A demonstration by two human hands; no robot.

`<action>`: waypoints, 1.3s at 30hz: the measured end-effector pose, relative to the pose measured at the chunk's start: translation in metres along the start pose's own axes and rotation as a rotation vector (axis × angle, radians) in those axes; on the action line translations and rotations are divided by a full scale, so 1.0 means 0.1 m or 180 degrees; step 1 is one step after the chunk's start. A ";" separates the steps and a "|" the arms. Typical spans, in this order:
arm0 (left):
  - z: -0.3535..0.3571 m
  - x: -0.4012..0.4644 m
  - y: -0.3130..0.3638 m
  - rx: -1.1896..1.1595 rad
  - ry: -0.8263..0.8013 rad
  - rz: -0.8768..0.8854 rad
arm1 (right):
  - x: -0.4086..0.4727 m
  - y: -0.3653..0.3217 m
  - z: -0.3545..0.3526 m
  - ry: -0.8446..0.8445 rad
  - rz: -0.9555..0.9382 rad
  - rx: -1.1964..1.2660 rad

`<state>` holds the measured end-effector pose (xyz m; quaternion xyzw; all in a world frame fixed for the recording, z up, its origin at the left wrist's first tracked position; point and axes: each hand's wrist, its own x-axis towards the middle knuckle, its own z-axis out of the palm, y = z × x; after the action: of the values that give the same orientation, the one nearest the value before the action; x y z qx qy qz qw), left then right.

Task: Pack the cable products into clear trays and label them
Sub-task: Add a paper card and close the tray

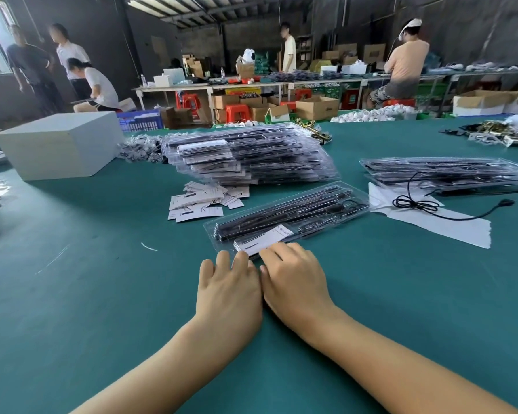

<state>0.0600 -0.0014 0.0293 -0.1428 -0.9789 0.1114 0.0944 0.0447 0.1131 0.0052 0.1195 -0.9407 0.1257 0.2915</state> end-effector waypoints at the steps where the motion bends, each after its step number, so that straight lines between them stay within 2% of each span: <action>1: -0.02 0.01 -0.02 -0.0003 -0.0003 -0.0017 | 0.01 0.01 0.00 -0.0009 0.0042 -0.0025; 7: -0.04 0.22 -0.43 -0.0932 -0.0274 -0.0947 | 0.02 0.09 0.12 -0.0453 0.0014 -0.0073; 9: 0.02 0.31 -0.55 -0.1917 -0.0434 -0.1229 | 0.02 0.11 0.14 -0.0448 -0.0011 -0.0031; 11: 0.07 0.38 -0.59 -0.3594 -0.0496 -0.1673 | 0.03 0.11 0.13 -0.0516 0.0000 -0.0003; 13: 0.09 0.40 -0.60 -0.4823 -0.0529 -0.2097 | 0.02 0.12 0.14 -0.0534 -0.0047 0.0093; 17: 0.12 0.43 -0.66 -0.5930 -0.0610 -0.2407 | 0.02 0.10 0.00 -0.0258 -0.0187 0.0494; 19: 0.12 0.44 -0.67 -0.6073 -0.0752 -0.2321 | 0.01 0.08 -0.04 0.0093 -0.0302 0.0525; 21: 0.13 0.44 -0.64 -0.5885 -0.0821 -0.2162 | 0.00 0.06 -0.06 0.0267 -0.0385 0.0574; 25: 0.16 0.43 -0.61 -0.6015 -0.0712 -0.1901 | 0.00 0.12 -0.02 0.0297 -0.0400 0.0780; 27: 0.17 0.42 -0.61 -0.5958 -0.0474 -0.1720 | 0.02 0.18 0.00 0.0329 -0.0040 0.1058; 30: 0.24 0.43 -0.60 -0.5421 0.0011 -0.1450 | 0.07 0.32 0.01 0.0453 0.0819 0.1432; 35: 0.35 0.47 -0.62 -0.5031 0.0019 -0.1291 | 0.19 0.56 -0.01 0.0211 0.2275 0.2129; 39: 0.39 0.50 -0.64 -0.5035 0.0098 -0.1400 | 0.18 0.53 -0.01 0.0059 0.2249 0.2083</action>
<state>-0.0120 -0.0537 0.0150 0.0264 -0.7722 -0.6348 -0.0010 0.0147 0.1609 0.0082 -0.1231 -0.8321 0.5076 0.1864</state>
